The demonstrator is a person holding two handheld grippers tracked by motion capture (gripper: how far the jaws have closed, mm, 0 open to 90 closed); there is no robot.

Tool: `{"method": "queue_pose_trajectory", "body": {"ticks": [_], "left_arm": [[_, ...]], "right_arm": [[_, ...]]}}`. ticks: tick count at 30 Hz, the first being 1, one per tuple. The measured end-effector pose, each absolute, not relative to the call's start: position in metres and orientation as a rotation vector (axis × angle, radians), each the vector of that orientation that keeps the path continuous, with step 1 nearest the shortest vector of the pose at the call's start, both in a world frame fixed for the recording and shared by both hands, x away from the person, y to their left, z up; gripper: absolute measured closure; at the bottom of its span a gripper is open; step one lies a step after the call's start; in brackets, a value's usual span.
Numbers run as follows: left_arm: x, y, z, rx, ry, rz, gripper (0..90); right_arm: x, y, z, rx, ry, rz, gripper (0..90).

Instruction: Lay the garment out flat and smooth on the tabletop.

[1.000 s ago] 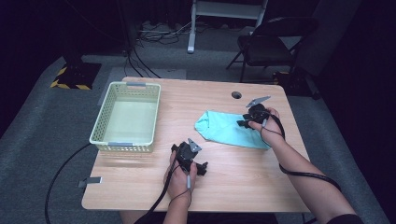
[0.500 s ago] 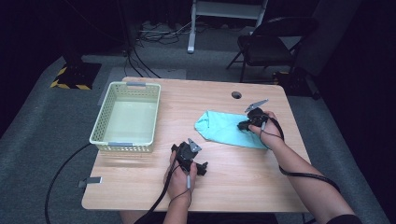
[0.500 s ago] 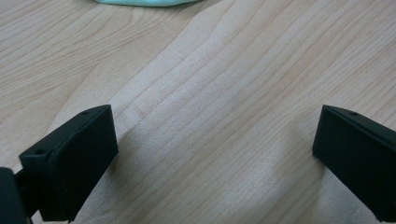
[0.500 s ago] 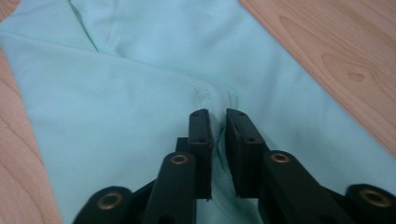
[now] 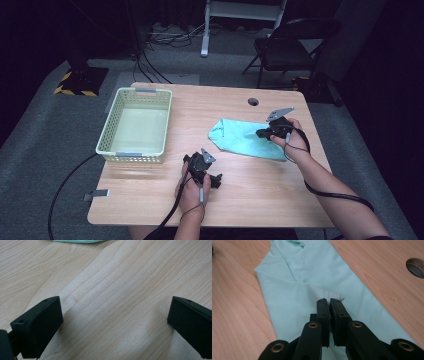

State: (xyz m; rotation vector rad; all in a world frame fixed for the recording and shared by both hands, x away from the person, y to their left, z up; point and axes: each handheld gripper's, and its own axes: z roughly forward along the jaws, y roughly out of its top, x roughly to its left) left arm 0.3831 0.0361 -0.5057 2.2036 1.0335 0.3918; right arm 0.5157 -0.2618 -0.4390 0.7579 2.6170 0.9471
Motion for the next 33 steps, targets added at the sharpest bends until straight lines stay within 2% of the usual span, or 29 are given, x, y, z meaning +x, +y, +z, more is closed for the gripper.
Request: {"method": "queue_pose_trajectory", "body": {"ticks": [15,33], "left_arm": [[0.381,0.038,-0.506,2.202,1.036,0.393,0.3],[0.377,0.044,-0.506,2.213,1.006,0.380,0.3]], "right_arm": [[0.468,-0.273,-0.417,0.650,2.603,1.068,86.2],[0.415,-0.270,-0.438,0.550,2.652,1.059,86.1]]}}
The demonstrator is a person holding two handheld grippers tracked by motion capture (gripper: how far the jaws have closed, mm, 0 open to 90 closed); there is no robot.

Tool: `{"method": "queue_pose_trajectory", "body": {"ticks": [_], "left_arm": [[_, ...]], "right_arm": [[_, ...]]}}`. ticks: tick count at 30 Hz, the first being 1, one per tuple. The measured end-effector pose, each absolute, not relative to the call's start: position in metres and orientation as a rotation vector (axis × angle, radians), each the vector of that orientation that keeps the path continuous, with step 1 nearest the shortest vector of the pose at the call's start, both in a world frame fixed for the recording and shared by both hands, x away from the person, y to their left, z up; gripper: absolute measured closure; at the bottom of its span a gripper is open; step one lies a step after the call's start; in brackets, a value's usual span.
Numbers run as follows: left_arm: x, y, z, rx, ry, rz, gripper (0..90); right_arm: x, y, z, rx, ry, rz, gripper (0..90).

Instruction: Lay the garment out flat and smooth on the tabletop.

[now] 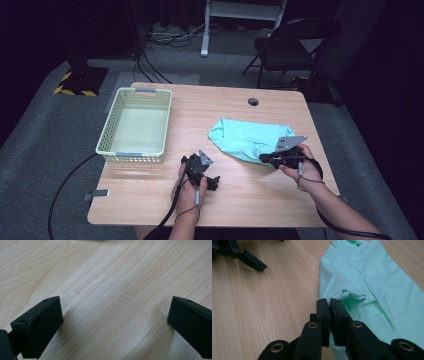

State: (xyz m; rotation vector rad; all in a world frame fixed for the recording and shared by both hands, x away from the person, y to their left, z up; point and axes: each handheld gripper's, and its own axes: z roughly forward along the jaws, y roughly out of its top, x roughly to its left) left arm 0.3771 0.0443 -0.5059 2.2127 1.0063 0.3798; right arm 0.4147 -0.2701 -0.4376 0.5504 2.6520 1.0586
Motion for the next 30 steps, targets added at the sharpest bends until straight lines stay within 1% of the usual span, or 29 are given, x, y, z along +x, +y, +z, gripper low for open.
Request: {"method": "queue_pose_trajectory", "body": {"ticks": [9,10,13,14,16,21,30], "left_arm": [[0.377,0.044,-0.506,2.211,1.008,0.380,0.3],[0.377,0.044,-0.506,2.211,1.009,0.380,0.3],[0.377,0.044,-0.506,2.211,1.009,0.380,0.3],[0.377,0.044,-0.506,2.210,1.009,0.379,0.3],[0.377,0.044,-0.506,2.210,1.009,0.379,0.3],[0.377,0.044,-0.506,2.210,1.009,0.380,0.3],[0.377,0.044,-0.506,2.210,1.009,0.380,0.3]], "right_arm": [[0.398,-0.271,-0.459,0.561,2.705,1.061,85.1],[0.396,-0.271,-0.461,0.564,2.715,1.062,83.6],[0.390,-0.269,-0.464,0.608,2.792,1.088,70.4],[0.389,-0.270,-0.463,0.635,2.787,1.120,68.1],[0.389,-0.272,-0.460,0.653,2.761,1.146,64.3],[0.398,-0.278,-0.454,0.689,2.713,1.164,58.9],[0.410,-0.281,-0.452,0.725,2.687,1.167,58.6]]}}
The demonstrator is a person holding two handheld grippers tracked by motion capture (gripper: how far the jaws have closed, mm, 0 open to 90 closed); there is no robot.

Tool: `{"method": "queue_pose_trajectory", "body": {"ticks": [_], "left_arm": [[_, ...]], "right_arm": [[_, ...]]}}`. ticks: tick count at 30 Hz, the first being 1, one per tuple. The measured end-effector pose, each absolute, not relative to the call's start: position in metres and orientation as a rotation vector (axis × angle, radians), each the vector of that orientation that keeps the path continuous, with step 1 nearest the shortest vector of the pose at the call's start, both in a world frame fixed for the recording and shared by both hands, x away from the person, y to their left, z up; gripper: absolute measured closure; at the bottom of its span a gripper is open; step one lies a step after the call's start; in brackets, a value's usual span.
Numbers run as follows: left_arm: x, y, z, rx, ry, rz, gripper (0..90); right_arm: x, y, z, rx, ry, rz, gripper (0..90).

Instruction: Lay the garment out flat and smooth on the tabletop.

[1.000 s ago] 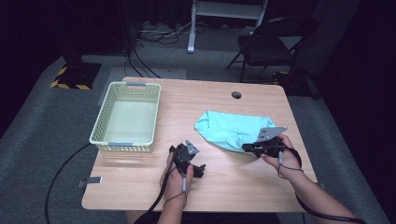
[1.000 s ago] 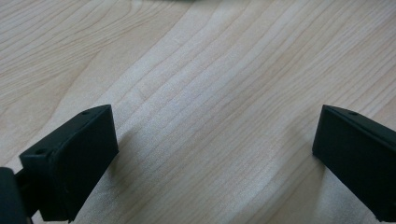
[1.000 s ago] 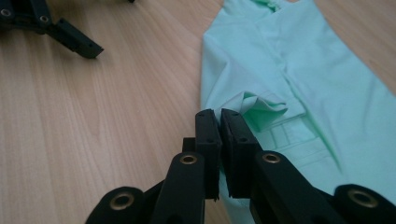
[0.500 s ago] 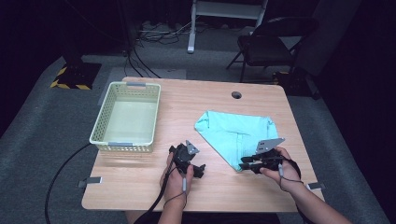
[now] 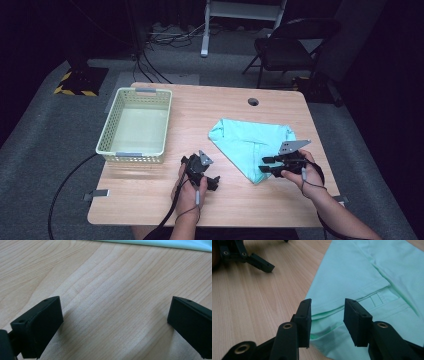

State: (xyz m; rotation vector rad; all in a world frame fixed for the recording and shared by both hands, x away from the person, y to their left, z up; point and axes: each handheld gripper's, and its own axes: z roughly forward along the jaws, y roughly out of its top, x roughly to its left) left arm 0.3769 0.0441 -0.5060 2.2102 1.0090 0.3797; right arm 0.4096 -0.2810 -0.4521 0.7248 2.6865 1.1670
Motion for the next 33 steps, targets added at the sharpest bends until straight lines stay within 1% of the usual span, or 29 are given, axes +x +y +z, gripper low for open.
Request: {"method": "queue_pose_trajectory", "body": {"ticks": [18,27,33], "left_arm": [[0.374,0.047,-0.506,2.204,1.031,0.391,0.3],[0.373,0.049,-0.506,2.203,1.035,0.394,0.3],[0.372,0.051,-0.506,2.200,1.036,0.389,0.3]], "right_arm": [[0.444,-0.268,-0.444,0.731,2.637,1.149,57.2],[0.466,-0.258,-0.449,0.766,2.628,1.104,57.2],[0.480,-0.256,-0.459,0.817,2.612,1.090,57.3]]}}
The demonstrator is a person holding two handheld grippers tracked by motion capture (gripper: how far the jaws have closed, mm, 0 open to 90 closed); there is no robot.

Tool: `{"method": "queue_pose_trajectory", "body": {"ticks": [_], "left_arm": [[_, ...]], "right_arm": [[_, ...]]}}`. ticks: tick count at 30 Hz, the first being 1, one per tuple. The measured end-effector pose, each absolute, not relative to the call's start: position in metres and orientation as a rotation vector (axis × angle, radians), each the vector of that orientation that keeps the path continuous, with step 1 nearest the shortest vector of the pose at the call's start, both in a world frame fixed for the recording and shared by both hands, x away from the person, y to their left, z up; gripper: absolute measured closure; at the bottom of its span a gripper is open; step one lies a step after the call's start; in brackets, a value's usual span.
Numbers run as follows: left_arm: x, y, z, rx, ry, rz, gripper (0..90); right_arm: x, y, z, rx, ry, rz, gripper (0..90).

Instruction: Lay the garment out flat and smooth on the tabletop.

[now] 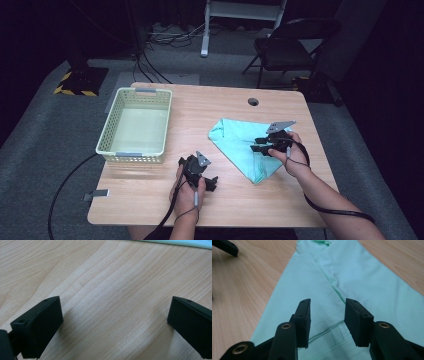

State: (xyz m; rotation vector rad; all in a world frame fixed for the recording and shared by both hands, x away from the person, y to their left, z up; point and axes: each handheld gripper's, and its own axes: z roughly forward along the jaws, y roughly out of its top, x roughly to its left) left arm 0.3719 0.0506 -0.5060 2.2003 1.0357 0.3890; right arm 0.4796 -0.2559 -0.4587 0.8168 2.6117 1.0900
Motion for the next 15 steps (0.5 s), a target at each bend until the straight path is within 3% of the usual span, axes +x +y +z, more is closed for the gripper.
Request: {"method": "queue_pose_trajectory", "body": {"ticks": [13,15], "left_arm": [[0.367,0.069,-0.506,2.219,0.997,0.381,0.3],[0.366,0.071,-0.506,2.218,0.992,0.379,0.3]], "right_arm": [[0.502,-0.248,-0.485,0.906,2.615,0.992,57.5],[0.503,-0.249,-0.488,0.915,2.623,1.012,64.7]]}}
